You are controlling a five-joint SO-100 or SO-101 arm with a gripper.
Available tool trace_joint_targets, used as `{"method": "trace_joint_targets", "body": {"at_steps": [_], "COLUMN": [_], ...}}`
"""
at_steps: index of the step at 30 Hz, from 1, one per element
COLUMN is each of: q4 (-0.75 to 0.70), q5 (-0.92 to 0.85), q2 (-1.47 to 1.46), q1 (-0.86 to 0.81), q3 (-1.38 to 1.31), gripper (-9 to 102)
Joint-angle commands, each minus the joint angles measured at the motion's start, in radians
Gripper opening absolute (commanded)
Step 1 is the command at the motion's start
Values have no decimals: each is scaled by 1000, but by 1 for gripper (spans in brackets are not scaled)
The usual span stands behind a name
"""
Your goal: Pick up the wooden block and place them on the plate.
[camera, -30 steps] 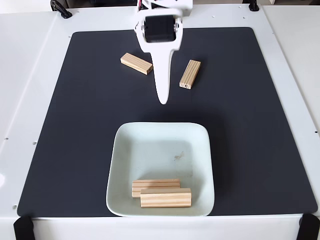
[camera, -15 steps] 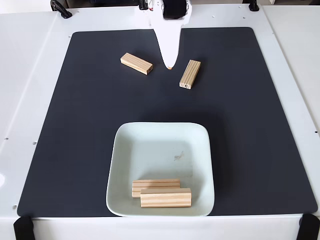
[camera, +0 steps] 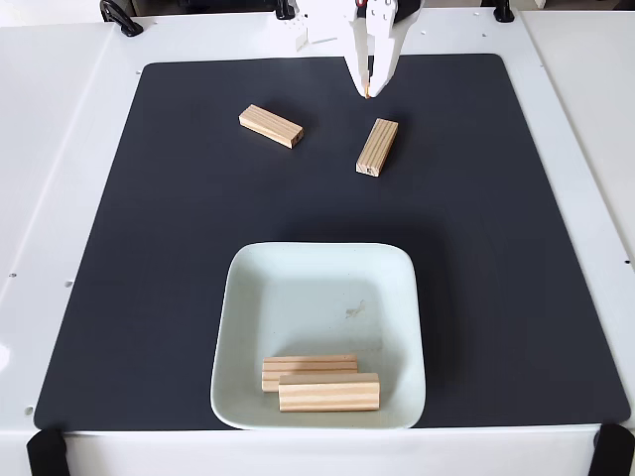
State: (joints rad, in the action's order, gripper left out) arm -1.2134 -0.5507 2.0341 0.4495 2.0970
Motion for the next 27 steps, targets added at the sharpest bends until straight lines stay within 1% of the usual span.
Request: {"method": "trace_joint_targets", "body": {"at_steps": [1, 6, 10, 12, 14, 18, 21, 27], "q4": [-8, -2, 98, 123, 114, 112, 118, 126], "q5": [-9, -11, -12, -14, -54, -156, -227, -301], "q2": [-26, -54, -74, -74, -74, -72, -80, -86], "q1": [6, 6, 5, 3, -2, -12, -37, -57], "q3": [-41, -37, 5, 12, 17, 35, 46, 87], "gripper": [0, 0, 0, 1, 6, 19, 28, 39]}}
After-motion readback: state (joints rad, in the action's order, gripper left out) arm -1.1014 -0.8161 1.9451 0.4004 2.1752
